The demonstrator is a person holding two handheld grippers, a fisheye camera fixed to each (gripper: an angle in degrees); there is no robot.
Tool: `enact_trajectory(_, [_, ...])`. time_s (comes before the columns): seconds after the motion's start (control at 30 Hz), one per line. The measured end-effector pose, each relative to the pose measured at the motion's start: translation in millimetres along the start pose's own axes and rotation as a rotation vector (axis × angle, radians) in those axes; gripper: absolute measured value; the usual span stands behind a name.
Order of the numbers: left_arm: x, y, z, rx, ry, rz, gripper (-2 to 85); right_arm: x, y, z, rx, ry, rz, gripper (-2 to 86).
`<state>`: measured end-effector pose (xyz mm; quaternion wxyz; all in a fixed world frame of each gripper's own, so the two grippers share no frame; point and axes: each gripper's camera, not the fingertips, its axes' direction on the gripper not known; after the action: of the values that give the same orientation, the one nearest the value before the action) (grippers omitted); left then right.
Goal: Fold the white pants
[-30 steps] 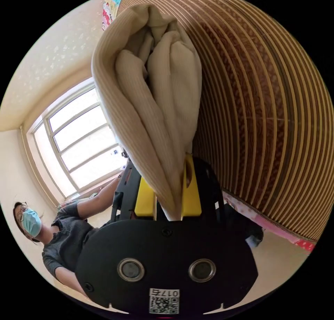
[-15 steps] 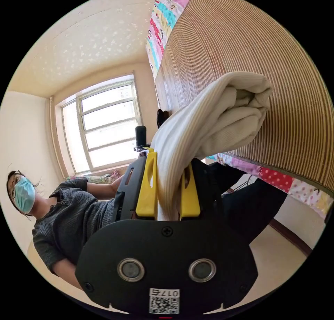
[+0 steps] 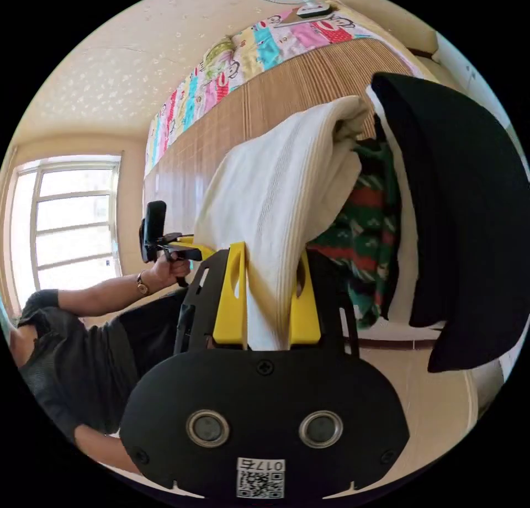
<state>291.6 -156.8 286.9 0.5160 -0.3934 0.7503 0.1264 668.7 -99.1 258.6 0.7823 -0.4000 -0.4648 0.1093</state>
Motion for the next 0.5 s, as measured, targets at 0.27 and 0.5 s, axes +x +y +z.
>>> enact_trajectory(0.27, [14.4, 14.4, 63.6, -0.191, -0.159, 0.022, 12.3, -79.9, 80.2, 38.7, 0.311, 0.273, 0.374, 6.5])
enact_trajectory(0.5, [-0.4, 59.8, -33.5, -0.112, -0.226, -0.08, 8.1, -187.3, 63.2, 55.4, 0.674, 0.357, 0.28, 1.1])
